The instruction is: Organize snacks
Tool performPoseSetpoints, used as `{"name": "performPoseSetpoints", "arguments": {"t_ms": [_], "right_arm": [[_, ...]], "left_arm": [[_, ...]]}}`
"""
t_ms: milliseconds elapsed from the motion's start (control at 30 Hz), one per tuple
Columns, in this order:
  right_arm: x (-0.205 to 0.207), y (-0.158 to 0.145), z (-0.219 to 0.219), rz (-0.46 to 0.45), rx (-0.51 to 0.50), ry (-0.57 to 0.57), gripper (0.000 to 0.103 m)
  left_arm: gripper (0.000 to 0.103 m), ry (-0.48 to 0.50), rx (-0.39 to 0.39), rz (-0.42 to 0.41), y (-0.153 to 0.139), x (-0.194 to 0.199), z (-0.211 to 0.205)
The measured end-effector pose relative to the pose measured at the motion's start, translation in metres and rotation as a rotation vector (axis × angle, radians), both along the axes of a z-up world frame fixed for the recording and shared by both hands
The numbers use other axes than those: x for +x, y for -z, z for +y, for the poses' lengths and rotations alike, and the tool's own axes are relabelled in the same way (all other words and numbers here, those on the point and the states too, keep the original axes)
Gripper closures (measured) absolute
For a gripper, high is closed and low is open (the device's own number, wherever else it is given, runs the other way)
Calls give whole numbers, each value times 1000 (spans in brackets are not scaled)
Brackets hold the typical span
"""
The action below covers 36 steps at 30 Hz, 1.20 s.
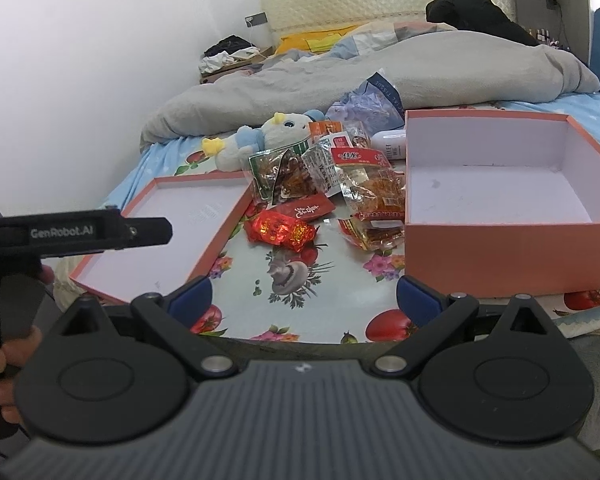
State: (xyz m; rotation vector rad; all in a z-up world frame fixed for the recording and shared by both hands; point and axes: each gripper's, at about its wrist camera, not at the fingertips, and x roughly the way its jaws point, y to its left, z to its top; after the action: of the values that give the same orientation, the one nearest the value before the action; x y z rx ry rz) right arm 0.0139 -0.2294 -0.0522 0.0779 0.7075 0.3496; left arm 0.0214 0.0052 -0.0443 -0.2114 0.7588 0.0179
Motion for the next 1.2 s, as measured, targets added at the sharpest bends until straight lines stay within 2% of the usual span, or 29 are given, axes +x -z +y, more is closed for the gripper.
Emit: {"name": "performPoseSetpoints", "arguments": {"t_ms": [100,467,967,1000,1067,1200], "right_arm": [[5,2,0,3,21,-12,3],[30,18,3,21,12,-20,3],[67,50,27,60,-2,-132,3],[69,52,28,61,-3,-135,4],[73,59,30,81,-7,-139,13],[75,76,37,85,-52,-193,15]], "left_arm": [[0,21,-24,19,5,8,0],[0,59,-2,70,26,47,-6],[0,88,34,146,60,112,6],[0,91,35,154,63,116,7],[0,106,25,169,70,124,9],[0,132,31,191,81,137,12]]}}
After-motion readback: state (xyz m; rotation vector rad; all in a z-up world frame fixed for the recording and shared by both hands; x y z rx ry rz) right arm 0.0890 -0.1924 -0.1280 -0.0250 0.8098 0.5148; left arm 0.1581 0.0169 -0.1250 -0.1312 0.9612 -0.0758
